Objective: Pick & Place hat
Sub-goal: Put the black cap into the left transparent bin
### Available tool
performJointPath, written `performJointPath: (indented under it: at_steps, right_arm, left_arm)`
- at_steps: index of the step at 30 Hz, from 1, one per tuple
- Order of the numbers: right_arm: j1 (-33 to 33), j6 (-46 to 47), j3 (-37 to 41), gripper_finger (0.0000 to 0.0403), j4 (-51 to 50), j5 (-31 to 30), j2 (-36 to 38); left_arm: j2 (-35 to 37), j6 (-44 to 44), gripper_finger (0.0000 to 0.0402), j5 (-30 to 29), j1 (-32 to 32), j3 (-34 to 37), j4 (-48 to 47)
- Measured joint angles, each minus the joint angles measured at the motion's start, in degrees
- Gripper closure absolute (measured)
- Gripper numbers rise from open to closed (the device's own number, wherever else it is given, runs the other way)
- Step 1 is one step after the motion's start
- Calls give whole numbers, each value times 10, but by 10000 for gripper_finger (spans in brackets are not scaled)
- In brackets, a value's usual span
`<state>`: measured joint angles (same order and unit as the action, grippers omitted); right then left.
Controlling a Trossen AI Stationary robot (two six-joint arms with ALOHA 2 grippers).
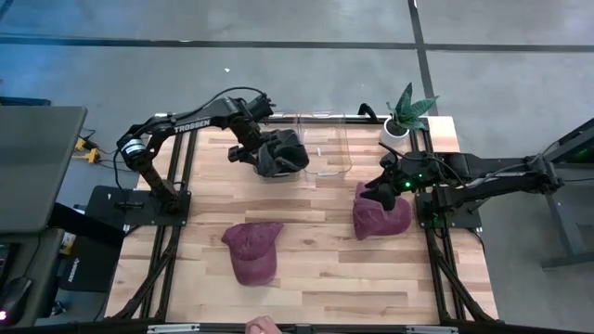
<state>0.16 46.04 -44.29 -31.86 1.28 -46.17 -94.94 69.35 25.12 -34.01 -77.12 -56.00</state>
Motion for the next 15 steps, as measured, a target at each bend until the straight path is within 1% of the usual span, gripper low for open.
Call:
performJointPath:
  at_steps: [9,13,15]
  right_arm:
    - [0,0,0,153,0,0,0]
    - [0,0,0,153,0,0,0]
    - [0,0,0,153,0,0,0]
  left_arm:
    - [-5,-1,110,2,-1,0,-18]
    - [-18,-5,110,20,-1,0,-28]
    - [-21,-6,110,27,-1,-1,-18]
